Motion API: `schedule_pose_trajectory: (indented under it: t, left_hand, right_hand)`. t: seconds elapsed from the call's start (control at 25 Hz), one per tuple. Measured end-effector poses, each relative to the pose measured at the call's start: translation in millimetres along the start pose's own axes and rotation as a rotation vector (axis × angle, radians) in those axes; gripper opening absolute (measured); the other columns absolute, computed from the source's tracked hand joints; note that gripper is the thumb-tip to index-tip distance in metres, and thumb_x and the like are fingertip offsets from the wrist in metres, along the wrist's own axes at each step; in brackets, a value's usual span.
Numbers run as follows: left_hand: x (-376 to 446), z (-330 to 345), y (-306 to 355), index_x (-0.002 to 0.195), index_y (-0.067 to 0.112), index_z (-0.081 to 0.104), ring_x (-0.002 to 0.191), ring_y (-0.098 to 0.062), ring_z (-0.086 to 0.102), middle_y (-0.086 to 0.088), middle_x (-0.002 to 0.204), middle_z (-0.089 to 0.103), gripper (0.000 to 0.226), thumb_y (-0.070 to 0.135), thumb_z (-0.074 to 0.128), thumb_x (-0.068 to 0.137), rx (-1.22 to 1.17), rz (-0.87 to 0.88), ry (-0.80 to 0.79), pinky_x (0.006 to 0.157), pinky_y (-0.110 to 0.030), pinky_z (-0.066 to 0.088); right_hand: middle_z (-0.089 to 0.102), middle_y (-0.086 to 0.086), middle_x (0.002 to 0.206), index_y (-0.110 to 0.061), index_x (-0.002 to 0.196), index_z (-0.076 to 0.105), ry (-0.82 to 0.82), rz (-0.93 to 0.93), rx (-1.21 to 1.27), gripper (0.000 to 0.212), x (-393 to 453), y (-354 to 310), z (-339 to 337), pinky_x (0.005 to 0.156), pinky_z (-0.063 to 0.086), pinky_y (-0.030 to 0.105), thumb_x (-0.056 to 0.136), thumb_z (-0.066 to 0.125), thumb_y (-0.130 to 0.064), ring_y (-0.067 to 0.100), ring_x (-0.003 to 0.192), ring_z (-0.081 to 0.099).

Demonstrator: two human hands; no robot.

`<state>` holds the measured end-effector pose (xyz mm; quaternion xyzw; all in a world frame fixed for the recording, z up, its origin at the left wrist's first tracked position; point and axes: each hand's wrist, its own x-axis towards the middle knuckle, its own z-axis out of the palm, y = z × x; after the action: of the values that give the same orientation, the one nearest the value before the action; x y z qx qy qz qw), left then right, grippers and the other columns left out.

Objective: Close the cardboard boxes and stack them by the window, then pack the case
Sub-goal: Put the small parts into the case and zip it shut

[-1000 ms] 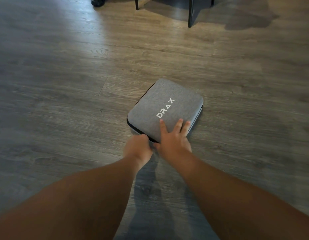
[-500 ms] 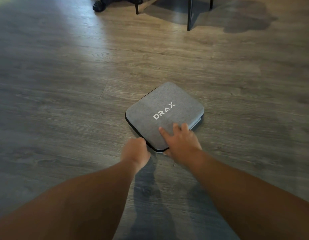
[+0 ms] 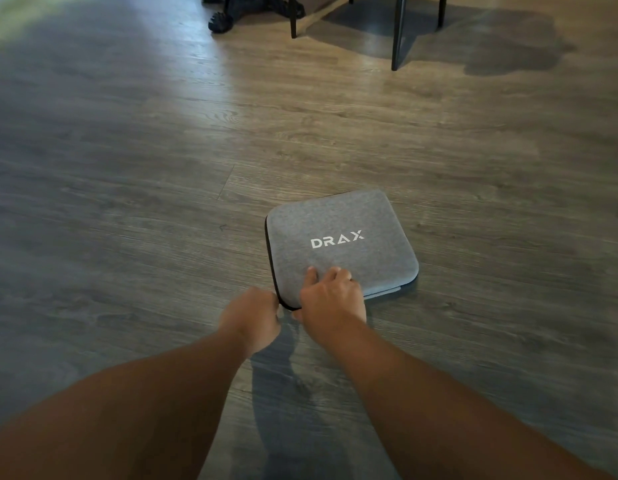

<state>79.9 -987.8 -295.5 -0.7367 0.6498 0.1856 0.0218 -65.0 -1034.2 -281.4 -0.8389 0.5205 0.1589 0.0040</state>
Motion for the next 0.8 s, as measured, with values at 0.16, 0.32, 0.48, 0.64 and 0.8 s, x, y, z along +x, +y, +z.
schedule_pose_trajectory:
  t: [0.16, 0.32, 0.48, 0.64, 0.8]
  left_hand:
    - [-7.7, 1.7, -1.3, 0.086, 0.019, 0.065, 0.062, -0.013, 0.055, 0.009, 0.064, 0.051, 0.017, 0.02, 0.051, 0.096, -0.028, 0.047, -0.018, 0.059, -0.027, 0.044]
    - [15.1, -14.9, -14.6, 0.07, 0.014, 0.059, 0.054, -0.013, 0.052, -0.002, 0.063, 0.059, 0.032, 0.023, 0.049, 0.099, -0.281, -0.135, -0.023, 0.053, -0.028, 0.039]
    - [45.2, -28.0, -4.8, 0.069, 0.008, 0.055, 0.06, -0.024, 0.054, -0.007, 0.063, 0.056, 0.042, 0.031, 0.045, 0.103, -0.473, -0.25, 0.118, 0.053, -0.033, 0.039]
    - [71.2, -26.7, 6.0, 0.078, 0.005, 0.063, 0.069, -0.025, 0.063, -0.007, 0.073, 0.064, 0.036, 0.034, 0.055, 0.098, -0.641, -0.43, 0.118, 0.059, -0.035, 0.046]
    - [79.6, -19.0, 13.7, 0.089, 0.01, 0.066, 0.074, -0.017, 0.061, -0.003, 0.083, 0.065, 0.02, 0.026, 0.058, 0.097, -0.806, -0.542, 0.188, 0.056, -0.03, 0.045]
  right_hand:
    - [0.055, 0.022, 0.102, -0.007, 0.128, 0.049, -0.002, 0.019, 0.082, 0.063, 3.7, -3.1, -4.2, 0.064, 0.037, 0.038, 0.088, 0.069, -0.051, 0.03, 0.085, 0.045]
    - [0.057, 0.012, 0.113, -0.016, 0.119, 0.057, 0.104, 0.0, 0.212, 0.067, 6.1, 24.9, -2.4, 0.081, 0.043, 0.044, 0.087, 0.047, -0.074, 0.029, 0.101, 0.05]
    - [0.052, 0.011, 0.13, -0.022, 0.127, 0.057, 0.14, 0.217, 0.25, 0.055, 14.0, 84.8, -4.3, 0.092, 0.043, 0.048, 0.093, 0.044, -0.063, 0.031, 0.115, 0.048]
    - [0.047, 0.016, 0.139, -0.022, 0.143, 0.04, 0.036, 0.38, 0.632, 0.065, 25.1, 136.4, 7.3, 0.095, 0.051, 0.051, 0.091, 0.063, -0.053, 0.037, 0.122, 0.052]
    - [0.063, 0.006, 0.125, -0.016, 0.132, 0.052, -0.033, 0.424, 0.91, 0.061, 38.7, 152.3, 18.3, 0.087, 0.052, 0.038, 0.086, 0.07, -0.051, 0.027, 0.113, 0.061]
